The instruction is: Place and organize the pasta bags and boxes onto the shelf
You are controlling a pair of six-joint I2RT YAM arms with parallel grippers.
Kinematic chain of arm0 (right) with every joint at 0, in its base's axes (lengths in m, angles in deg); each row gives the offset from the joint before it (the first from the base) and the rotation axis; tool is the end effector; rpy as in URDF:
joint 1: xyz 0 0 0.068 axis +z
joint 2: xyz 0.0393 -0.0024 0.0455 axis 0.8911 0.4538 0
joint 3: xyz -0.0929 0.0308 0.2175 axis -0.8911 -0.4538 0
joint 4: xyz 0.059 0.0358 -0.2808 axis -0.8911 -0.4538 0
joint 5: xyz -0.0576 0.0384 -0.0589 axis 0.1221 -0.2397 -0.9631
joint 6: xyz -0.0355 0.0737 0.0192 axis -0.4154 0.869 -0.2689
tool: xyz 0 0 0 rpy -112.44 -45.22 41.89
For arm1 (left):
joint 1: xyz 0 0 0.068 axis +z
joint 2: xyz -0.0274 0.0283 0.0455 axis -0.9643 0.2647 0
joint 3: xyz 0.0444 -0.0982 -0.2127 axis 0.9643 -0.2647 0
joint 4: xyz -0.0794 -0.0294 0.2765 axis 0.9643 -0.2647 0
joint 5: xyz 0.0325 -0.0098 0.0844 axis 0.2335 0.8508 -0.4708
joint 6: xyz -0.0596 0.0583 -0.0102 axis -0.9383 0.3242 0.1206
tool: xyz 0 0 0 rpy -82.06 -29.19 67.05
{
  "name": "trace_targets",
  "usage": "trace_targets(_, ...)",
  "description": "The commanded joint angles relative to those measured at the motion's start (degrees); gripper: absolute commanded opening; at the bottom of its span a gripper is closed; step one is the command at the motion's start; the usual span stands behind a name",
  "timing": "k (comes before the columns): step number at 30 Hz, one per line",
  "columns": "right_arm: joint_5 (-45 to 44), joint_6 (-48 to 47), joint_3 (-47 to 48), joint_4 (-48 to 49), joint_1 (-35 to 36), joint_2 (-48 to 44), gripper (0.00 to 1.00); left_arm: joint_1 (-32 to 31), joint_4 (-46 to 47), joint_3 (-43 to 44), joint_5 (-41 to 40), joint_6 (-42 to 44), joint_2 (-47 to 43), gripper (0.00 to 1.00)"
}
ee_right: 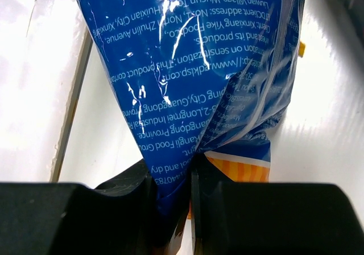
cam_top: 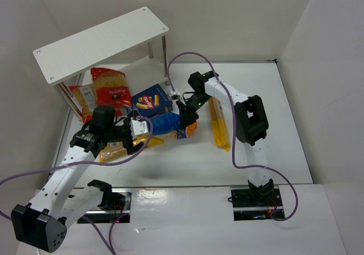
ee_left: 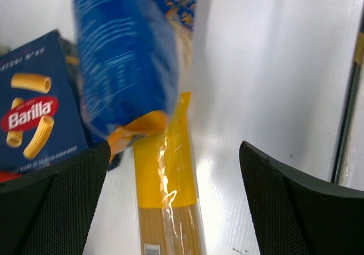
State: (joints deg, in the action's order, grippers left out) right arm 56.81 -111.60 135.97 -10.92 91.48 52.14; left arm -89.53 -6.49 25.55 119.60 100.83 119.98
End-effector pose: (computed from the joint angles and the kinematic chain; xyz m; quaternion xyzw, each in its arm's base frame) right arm 0.3435 0.2575 0.1539 -0.6510 0.5828 0.4605 0.1565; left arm 0.2395 -0.1100 0.2361 0.5352 0.6807 -0.1817 0.4660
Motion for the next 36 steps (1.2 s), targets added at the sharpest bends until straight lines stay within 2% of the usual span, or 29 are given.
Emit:
trace_targets(1, 10.7, -0.1, 4.6, -2.0, -0.5, -0.7, 0.0, -1.5, 0.4, 0.1, 6.3, 4.9, 1.4, 0.99)
trace_targets(6, 12.7, 0.4, 5.1, -2.5, -0.5, -0.7, 0.0, -2.5, 5.4, -1.0, 1.9, 4.9, 3.0, 0.99)
trace_targets(10, 13.3, 0.4, 4.5, -2.5, 0.6, -1.9, 0.0, -3.1, 12.9, -2.6, -2.5, 6.0, 4.3, 0.99)
trace_targets(13, 13.3, 0.4, 4.0, -2.5, 1.2, -2.5, 0.0, -3.1, 19.4, -4.3, -8.8, 6.6, 5.5, 0.99)
trace_targets(16, 13.9, 0.4, 3.4, -2.5, 1.8, -3.8, 0.0, -3.1, 22.5, -4.3, -10.6, 7.9, 6.6, 0.99)
trace_targets(22, 13.9, 0.4, 2.8, -2.5, 2.4, -4.4, 0.0, -3.7, 20.5, -3.2, -3.4, 10.7, 7.9, 0.99)
trace_targets(30, 15.0, 1.5, 2.8, -2.5, 2.9, -4.4, 0.0, -4.8, 12.3, 0.0, 5.9, 13.2, 9.5, 0.99)
trace_targets(36, 15.0, 1.5, 3.4, -2.5, 2.9, -4.4, 0.0, -8.3, 9.2, 2.1, 8.3, 13.1, 12.2, 0.99)
